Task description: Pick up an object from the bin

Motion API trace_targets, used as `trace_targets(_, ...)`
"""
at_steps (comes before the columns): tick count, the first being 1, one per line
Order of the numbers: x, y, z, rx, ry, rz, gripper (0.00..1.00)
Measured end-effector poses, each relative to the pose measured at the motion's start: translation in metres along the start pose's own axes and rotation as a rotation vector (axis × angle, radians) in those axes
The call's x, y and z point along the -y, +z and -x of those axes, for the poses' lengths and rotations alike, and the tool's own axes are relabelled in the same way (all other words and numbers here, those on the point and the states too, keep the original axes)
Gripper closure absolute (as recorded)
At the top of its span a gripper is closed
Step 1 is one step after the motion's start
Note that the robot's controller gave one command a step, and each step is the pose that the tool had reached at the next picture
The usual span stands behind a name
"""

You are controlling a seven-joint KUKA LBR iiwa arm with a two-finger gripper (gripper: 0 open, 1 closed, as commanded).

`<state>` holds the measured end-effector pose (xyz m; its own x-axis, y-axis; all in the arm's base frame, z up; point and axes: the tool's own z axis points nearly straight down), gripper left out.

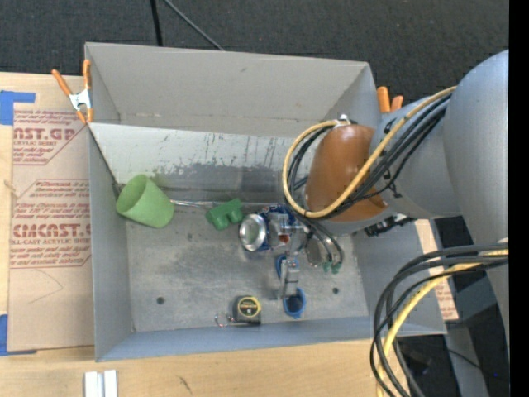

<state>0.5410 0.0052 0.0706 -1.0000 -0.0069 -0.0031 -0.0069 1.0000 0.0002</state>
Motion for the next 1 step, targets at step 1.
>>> trace_targets(1,0.0507,-0.0676,-0.0066,0.003,-0.139,-0.002,0.00)
